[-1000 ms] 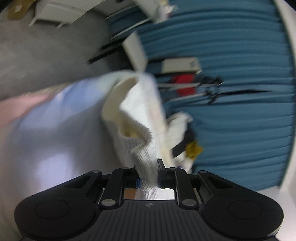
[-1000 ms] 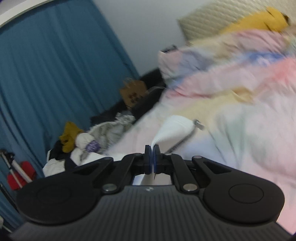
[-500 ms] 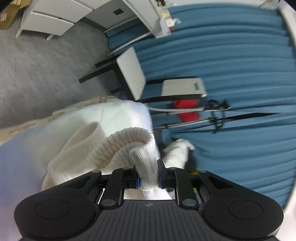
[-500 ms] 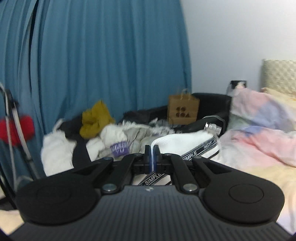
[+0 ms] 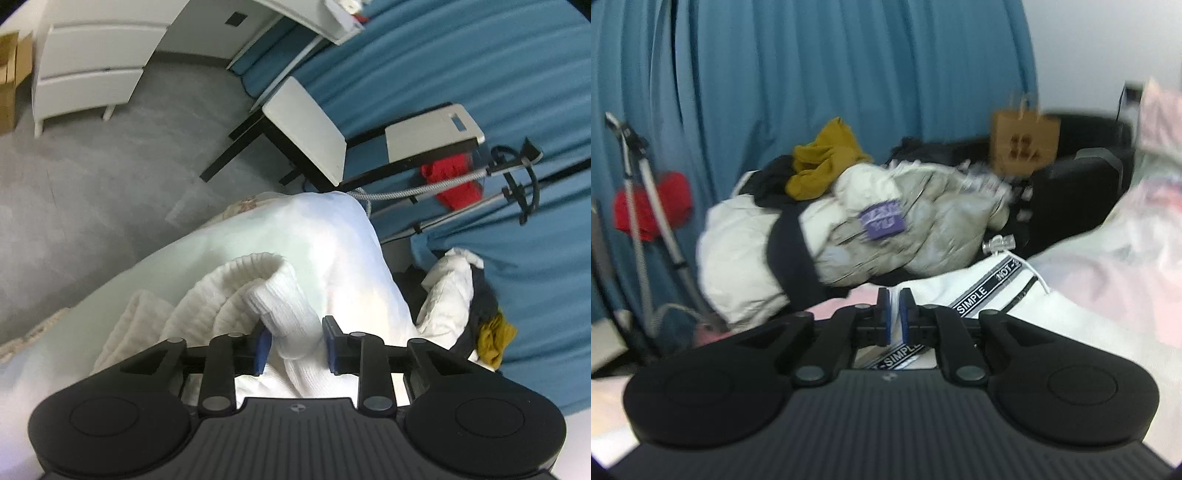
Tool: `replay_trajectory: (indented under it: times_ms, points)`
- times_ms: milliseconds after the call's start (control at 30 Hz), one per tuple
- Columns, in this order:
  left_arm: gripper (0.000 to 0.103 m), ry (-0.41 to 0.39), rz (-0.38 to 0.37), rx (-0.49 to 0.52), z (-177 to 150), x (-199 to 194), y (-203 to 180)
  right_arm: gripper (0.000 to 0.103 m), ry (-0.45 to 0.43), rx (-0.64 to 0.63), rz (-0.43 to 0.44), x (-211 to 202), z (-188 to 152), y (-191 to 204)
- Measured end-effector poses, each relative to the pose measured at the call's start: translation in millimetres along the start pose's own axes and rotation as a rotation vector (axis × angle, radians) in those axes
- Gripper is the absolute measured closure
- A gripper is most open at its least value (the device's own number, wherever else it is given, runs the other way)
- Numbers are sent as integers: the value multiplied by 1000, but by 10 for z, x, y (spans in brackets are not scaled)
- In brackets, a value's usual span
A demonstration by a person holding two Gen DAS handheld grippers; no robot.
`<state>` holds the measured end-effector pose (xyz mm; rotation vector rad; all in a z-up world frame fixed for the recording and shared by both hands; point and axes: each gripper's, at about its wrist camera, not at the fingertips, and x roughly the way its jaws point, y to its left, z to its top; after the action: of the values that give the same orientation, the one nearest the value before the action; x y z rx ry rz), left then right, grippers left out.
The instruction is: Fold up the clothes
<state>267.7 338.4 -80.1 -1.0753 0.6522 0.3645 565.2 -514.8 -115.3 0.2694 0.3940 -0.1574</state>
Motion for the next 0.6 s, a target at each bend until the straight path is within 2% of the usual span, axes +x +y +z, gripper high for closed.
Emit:
replay_trajectory:
  times_ms: [33,67,100,167,233,300,433,467,533,600]
  points:
    - [57,-6,-2,14,-16,-39,-31,89,10,29,18,-84,55,-40]
    - [52,-23,-15,34,-65,-152,-38,84,3,45,31,-207,105,-74]
    - [50,-40,-27,53,-115,-267,-45,76,-8,54,43,-348,148,-110]
    - [47,-83,-44,109,-263,-588,-71,68,-32,54,70,-663,217,-164]
    - [35,-107,-80,122,-433,-831,-68,60,-82,62,94,-1004,199,-252]
    - [27,-102,-80,100,-650,-1082,8,49,-102,112,98,-1321,120,-381]
    - [22,-42,-83,-2,-1111,-1272,305,46,-84,364,102,-1746,-200,-789]
    - [21,-20,-86,-36,-1233,-1295,407,42,-63,432,97,-1777,-330,-886]
    - [20,45,-89,-128,-1417,-1298,648,27,-19,565,85,-1829,-595,-1077]
    - [19,110,-107,-222,-1494,-1215,795,24,26,698,73,-1882,-860,-1267]
